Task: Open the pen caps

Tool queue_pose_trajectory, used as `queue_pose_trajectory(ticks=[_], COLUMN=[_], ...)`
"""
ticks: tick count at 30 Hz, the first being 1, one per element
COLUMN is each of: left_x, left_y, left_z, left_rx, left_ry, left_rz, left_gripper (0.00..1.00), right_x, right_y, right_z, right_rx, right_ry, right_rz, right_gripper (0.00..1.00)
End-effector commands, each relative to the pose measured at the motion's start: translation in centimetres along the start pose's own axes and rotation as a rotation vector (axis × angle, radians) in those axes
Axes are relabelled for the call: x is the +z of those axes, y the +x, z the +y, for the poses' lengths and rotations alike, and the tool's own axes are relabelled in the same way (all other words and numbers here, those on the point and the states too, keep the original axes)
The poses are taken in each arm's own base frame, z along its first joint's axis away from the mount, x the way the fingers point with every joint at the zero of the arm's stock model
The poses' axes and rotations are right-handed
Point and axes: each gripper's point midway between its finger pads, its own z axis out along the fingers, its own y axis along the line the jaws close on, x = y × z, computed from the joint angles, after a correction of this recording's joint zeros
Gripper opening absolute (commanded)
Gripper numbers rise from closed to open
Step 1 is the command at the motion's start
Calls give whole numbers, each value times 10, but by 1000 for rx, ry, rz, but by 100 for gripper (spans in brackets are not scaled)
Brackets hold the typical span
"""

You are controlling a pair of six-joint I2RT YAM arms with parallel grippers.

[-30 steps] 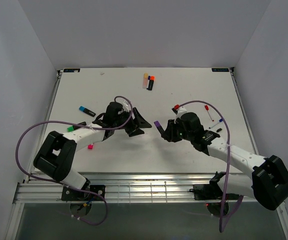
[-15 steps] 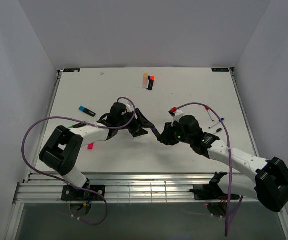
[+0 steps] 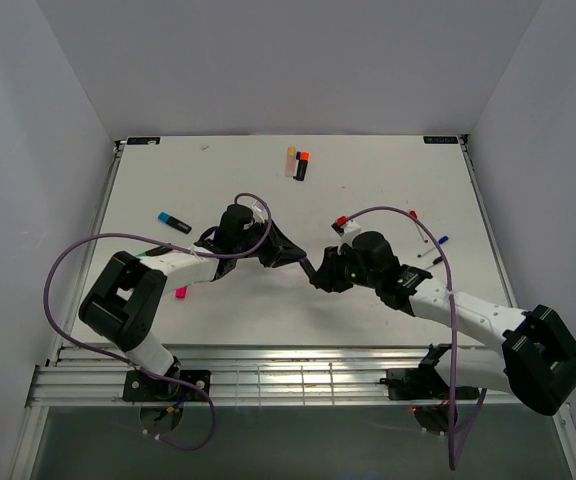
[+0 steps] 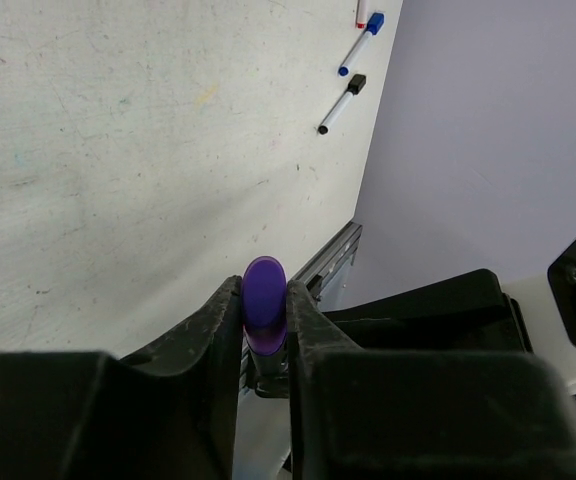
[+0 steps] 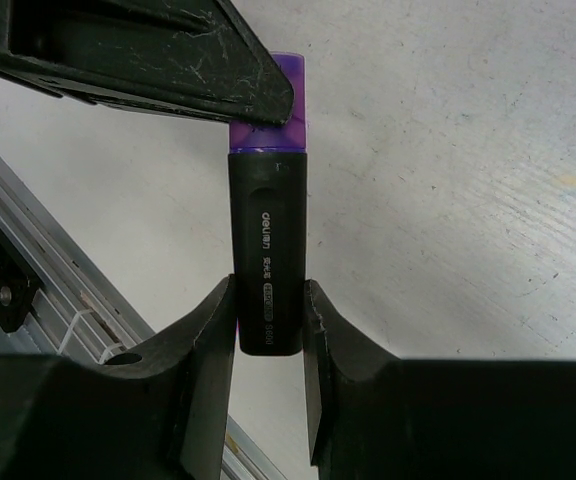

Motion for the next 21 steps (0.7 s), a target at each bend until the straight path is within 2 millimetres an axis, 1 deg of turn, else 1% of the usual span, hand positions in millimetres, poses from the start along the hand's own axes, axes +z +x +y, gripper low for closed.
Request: queue_pose_trajectory(ticks=[1,3,4,6,7,9,10,11,13,18,20,21], left_x=[-1,-1,-2,-2,-2,-2,-2,-2,-3,-5,-6,-6], left_y=[0,1,1,3,3,4,5,6,7,7,7,7], left_z=[-17,-16,-16,-14,-13,-12,-12,-11,-10,-11,-13,-13], left_rx=[40,41,43,46,49,51,52,56,56,62,71,71], left_ry=[54,56,56,53,52,50,50,49,49,52,56,55], left_rz=[8,13,14,15,17,23,24,25,27,24,20,17], left_gripper=[24,19,11,3,0,0,0,0,0,0,0,0], right_x=[3,4,4,6,7,9,11,12,17,29,32,34], right_y=[-18,-19,-23,-22,-23,-22,-21,-25,-22,-25,-26,-29], right_z=[12,10,10,10,11,10,11,12,10,9,6,8], right_rx=[-14,-15,-15,-21,-22,-23,-29,-33,-38,-43,-45,-50], right_ry=[-38,-26,-23,-22,-25,-27,-28,-31,-22,-13,-3,-9], right_rz=[-53,-57,-65,-56,-54,-44,-36,-39,-16,8,15,12], right_gripper=[8,8,8,9,21,39,50,53,58,59,55,49])
